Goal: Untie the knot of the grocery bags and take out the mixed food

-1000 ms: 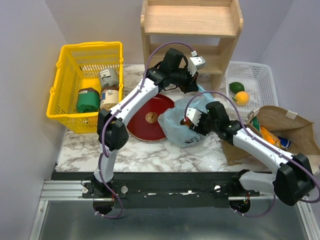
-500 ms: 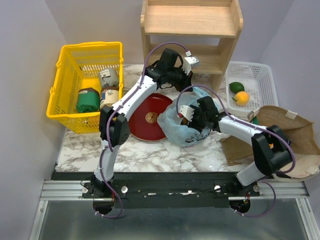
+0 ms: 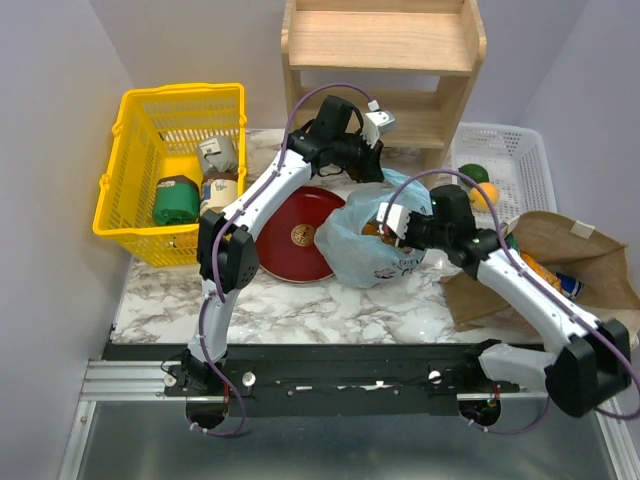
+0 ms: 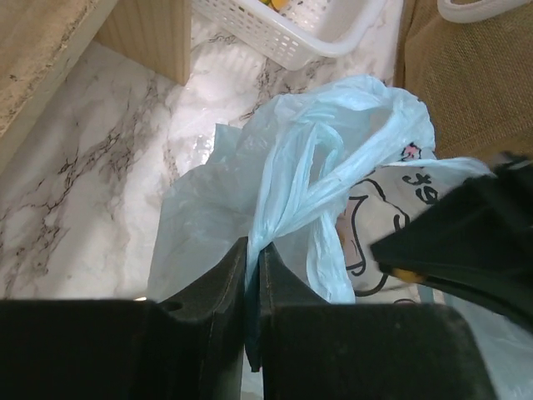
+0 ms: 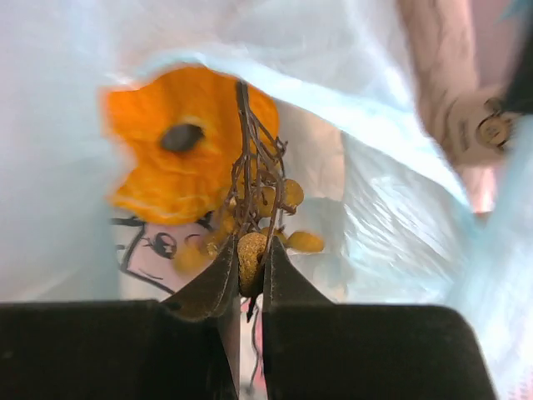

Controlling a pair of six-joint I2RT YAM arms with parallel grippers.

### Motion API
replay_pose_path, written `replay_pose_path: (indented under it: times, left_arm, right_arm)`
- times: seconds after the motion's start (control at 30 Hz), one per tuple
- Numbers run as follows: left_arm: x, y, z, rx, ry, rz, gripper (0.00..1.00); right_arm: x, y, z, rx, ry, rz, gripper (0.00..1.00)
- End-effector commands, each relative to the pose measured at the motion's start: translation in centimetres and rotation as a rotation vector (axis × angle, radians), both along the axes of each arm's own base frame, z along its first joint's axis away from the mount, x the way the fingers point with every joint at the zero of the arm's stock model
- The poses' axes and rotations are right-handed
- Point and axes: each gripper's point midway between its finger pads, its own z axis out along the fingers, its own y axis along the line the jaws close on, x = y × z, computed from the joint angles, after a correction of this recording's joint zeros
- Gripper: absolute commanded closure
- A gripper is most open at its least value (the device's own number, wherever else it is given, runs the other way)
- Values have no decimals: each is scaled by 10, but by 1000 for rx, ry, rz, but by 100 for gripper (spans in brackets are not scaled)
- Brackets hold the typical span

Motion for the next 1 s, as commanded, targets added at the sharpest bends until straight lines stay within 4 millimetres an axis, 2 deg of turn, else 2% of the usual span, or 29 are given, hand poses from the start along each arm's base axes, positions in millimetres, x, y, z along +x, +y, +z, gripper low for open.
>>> replay_pose_path:
  times: [0.0,0.07,0.1,0.13,0.17,0.2,0.27,0.3,0.37,0.4,0.47,0.53,0.57,0.63,0.67,0.73,0.77,0.8,0.87,0.9,0.93,0.97]
  left_arm:
    - [-5,8,16,-6,-20,-5,75]
    - [-7,9,15,2,-16,-14,61]
    - [-9,10,14,6,-8,-15,47]
    - [-11,11,16,3,-8,-19,44]
    - [-12,12,18,4,-10,-16,39]
    - [-11,13,18,6,-15,-9,28]
    - [-10,16,27,9,-41,10,19]
    - [-6,20,28,23,-58,38,12]
    - [-7,25,40,26,-96,49,8]
    - [-6,29,42,40,-110,62,1]
    - [-11,34,56,34,-137,69,1]
    - [-17,39,56,41,-131,74,2]
    - [-22,43,67,30,-146,79,1]
    - [-28,48,66,36,-133,91,1]
    - [-32,53,73,32,-142,104,1]
    - [-35,58,70,50,-140,128,1]
    - [-34,64,76,59,-163,160,1]
    - [-37,66,72,74,-166,167,1]
    - [-39,74,76,100,-212,180,1]
    - [-43,75,71,115,-210,174,1]
    - [-45,76,70,122,-212,168,1]
    - [-49,77,71,122,-214,166,1]
  right_arm:
    - [-70,-5,11,20,122,129,96]
    - [-92,-7,14,19,135,187,98]
    - [-106,-13,17,14,152,192,100]
    - [-111,-15,18,16,161,185,100]
    - [-112,-18,25,32,168,149,100]
    - [-115,-20,28,35,177,135,100]
    - [-119,-21,43,67,159,115,100]
    - [-116,-20,56,88,128,106,100]
    - [-112,-22,76,128,86,54,100]
    - [-106,-21,97,159,33,39,100]
    - [-97,-23,115,193,-3,-19,100]
    - [-87,-23,148,247,-72,-56,99]
    - [-82,-24,156,268,-77,-90,99]
    - [-74,-25,185,320,-137,-122,100]
    - [-69,-27,193,337,-151,-153,100]
    - [-57,-29,215,371,-211,-190,99]
    - [-52,-34,233,406,-247,-228,100]
    - [-42,-40,246,435,-283,-263,100]
    - [-34,-48,261,487,-293,-317,100]
    - [-28,-59,279,519,-335,-363,100]
    - [-19,-66,283,534,-343,-409,99]
    - [-11,-81,291,573,-366,-511,99]
